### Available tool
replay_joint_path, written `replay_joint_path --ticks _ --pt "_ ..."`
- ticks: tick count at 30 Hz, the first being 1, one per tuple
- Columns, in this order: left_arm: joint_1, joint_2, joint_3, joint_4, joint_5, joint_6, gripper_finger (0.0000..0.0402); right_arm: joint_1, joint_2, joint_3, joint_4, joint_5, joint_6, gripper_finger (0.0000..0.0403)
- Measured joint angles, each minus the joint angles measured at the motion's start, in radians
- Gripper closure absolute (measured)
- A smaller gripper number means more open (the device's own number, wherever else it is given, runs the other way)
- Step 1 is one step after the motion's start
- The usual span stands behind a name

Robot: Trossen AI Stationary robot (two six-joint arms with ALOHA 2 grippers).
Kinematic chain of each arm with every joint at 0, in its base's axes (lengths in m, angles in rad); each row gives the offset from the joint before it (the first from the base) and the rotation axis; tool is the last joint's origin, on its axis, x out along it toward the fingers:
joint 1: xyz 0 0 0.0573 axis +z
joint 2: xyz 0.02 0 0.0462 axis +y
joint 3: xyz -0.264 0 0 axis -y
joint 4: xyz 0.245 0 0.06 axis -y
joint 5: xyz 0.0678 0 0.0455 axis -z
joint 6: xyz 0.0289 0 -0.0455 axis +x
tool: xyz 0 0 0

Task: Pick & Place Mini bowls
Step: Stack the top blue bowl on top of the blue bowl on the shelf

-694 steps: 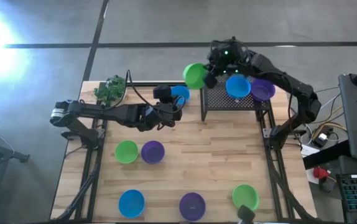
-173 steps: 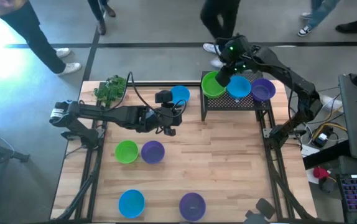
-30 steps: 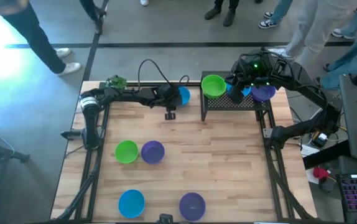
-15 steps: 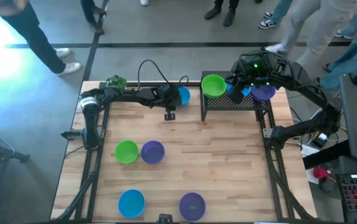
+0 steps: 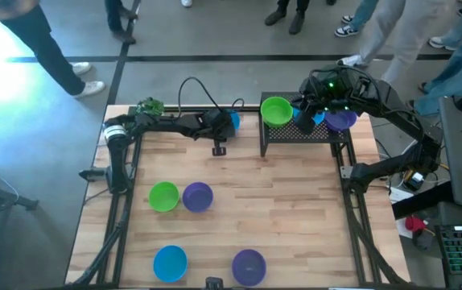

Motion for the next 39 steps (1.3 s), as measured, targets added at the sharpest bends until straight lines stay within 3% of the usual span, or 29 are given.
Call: replay_joint_path --ticks 6,12,22,30,39 --pt "-0.011 -0.013 0.002 -0.019 -0.009 0.004 0.04 0.0 0.0 0.0 0.0 0.0 0.0 0.0353" --pt "-0.071 -0.085 0.025 -0.091 -0.111 0.01 0.0401 0.0 0.0 0.0 -0.004 -0.001 -0.004 0.0353" --pt "-0.285 -0.189 0.038 -0.22 -0.125 -0.013 0.0401 0.026 0.0 0.0 -0.044 -0.015 0.007 0.0353" --pt "-0.471 -0.193 0.101 -0.235 -0.124 -0.038 0.0401 0.103 0.0 0.0 -0.054 -0.017 0.007 0.0353" --pt "-0.558 -0.1 0.219 -0.234 -0.072 -0.062 0.0401 0.189 -0.001 0.0 -0.055 -0.016 0.047 0.0353"
